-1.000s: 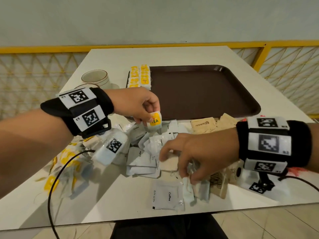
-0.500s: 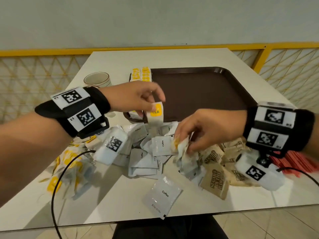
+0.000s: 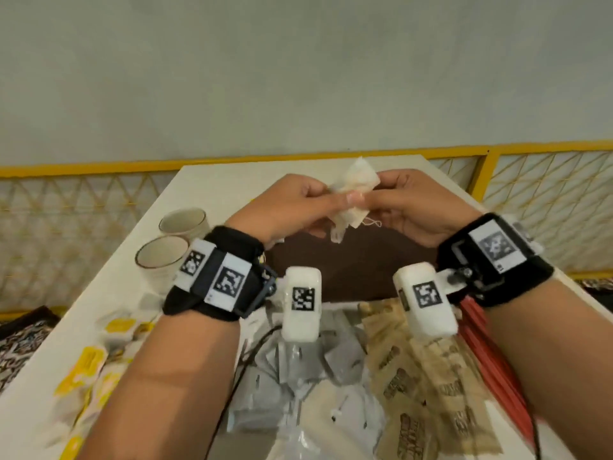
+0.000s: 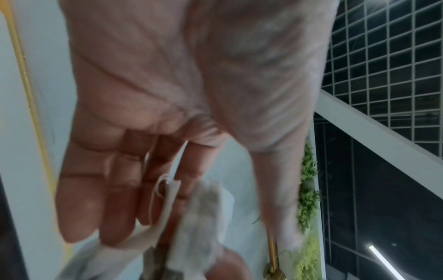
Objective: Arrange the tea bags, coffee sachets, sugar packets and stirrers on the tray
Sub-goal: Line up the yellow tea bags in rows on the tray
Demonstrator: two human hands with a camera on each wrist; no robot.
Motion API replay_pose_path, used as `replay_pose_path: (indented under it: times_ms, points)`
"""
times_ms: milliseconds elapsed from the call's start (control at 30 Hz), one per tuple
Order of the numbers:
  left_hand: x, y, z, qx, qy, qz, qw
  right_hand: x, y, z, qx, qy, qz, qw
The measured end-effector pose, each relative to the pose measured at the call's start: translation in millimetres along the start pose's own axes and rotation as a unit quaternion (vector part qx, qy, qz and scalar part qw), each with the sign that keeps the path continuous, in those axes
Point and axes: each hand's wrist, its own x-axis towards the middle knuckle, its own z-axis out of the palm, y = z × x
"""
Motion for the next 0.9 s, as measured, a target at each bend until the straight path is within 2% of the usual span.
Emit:
replay_pose_path:
  times_ms: [100, 267, 433, 500, 567, 733, 800, 900]
  points:
    - [15, -10, 4, -0.025, 0.031, -0.012, 0.999, 8, 0, -1, 0.003, 0.012, -0.007, 1.0]
    - [22, -13, 4, -0.173, 0.06, -0.039, 0.982, 16, -3, 2, 0.026, 0.025, -0.018, 0.999]
    - [16, -19, -7, -0.254, 0.052, -0.038, 0.965, 20, -7, 5, 0.022, -0.012, -0.012, 1.0]
    - [12, -20, -10, -0.275, 0.033, -0.031, 0.96, 18, -9, 4, -0.013, -0.04, -0.031, 0.999]
    - [9, -22, -14, -0.296, 0.018, -0.023, 0.955, 19, -10, 2, -0.06, -0.035, -0.063, 0.996]
    - [5, -27, -23, -0.284, 0.018, -0.013, 0.959, 10, -17, -5, -0.19, 0.039, -0.123, 0.973]
    - [5, -27, -23, -0.269, 0.017, -0.006, 0.963, 2, -21, -9, -0.228, 0.042, -0.138, 0.963]
    - [5, -26, -20, -0.241, 0.016, 0.004, 0.97, -13, -32, -13, -0.221, 0.022, -0.137, 0.965]
